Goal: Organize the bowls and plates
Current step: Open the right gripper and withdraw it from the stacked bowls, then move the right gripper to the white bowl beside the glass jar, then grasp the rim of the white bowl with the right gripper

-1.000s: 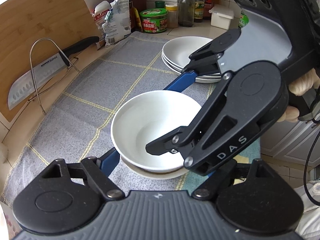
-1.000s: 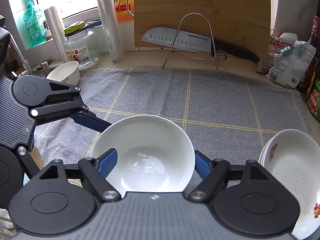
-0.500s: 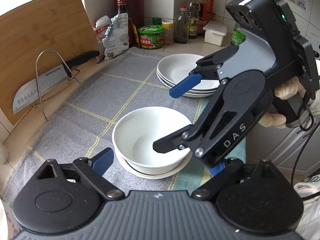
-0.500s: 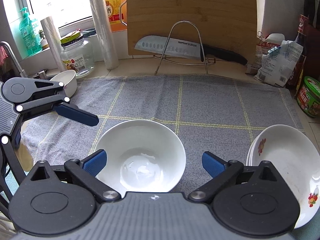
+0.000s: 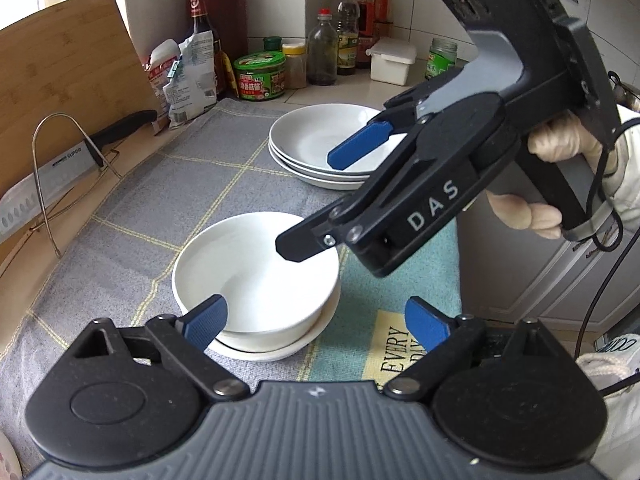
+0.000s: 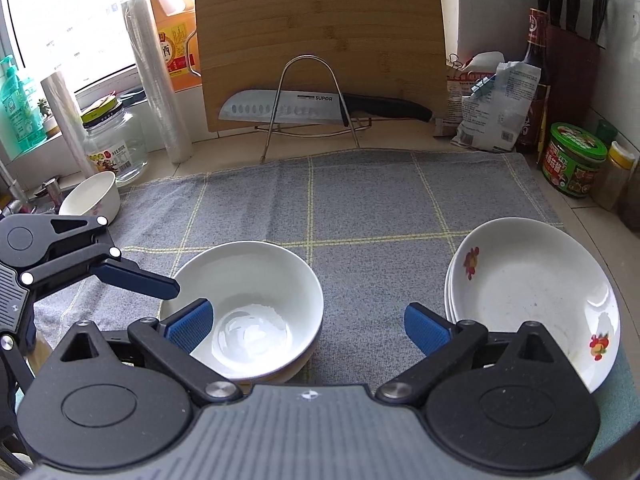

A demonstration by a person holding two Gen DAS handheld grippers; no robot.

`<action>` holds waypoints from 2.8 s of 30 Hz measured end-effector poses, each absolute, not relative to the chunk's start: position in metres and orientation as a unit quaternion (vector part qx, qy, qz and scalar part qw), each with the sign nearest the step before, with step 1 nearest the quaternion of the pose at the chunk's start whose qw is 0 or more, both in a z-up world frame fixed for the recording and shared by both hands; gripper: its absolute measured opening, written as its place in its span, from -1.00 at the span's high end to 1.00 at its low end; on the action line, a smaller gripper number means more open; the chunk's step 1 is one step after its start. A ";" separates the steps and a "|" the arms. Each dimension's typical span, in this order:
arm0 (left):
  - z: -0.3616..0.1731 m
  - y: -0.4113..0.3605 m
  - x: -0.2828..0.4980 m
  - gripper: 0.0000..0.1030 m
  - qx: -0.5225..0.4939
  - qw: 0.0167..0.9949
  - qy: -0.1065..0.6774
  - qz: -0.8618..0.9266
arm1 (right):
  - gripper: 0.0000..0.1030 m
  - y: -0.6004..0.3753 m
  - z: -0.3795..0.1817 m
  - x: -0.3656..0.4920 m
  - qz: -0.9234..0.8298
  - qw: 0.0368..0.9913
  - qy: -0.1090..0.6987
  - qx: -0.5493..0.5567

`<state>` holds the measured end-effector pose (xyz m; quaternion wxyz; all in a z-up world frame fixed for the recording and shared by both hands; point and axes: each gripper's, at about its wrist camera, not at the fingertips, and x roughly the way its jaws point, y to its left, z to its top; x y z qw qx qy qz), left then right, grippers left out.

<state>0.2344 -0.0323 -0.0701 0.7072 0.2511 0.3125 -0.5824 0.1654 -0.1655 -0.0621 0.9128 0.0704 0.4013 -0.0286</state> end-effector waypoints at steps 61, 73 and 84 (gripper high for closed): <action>-0.103 0.231 0.374 -0.89 0.205 0.831 0.391 -0.338 | -1.00 0.079 -0.084 0.320 0.155 0.890 0.411 -0.121; -0.123 0.229 0.416 -0.88 0.211 0.827 0.402 -0.331 | -1.00 0.081 -0.110 0.384 0.246 0.854 0.429 -0.161; -0.127 0.215 0.429 -0.87 0.212 0.829 0.385 -0.346 | -0.93 0.069 -0.100 0.410 0.281 0.853 0.428 -0.096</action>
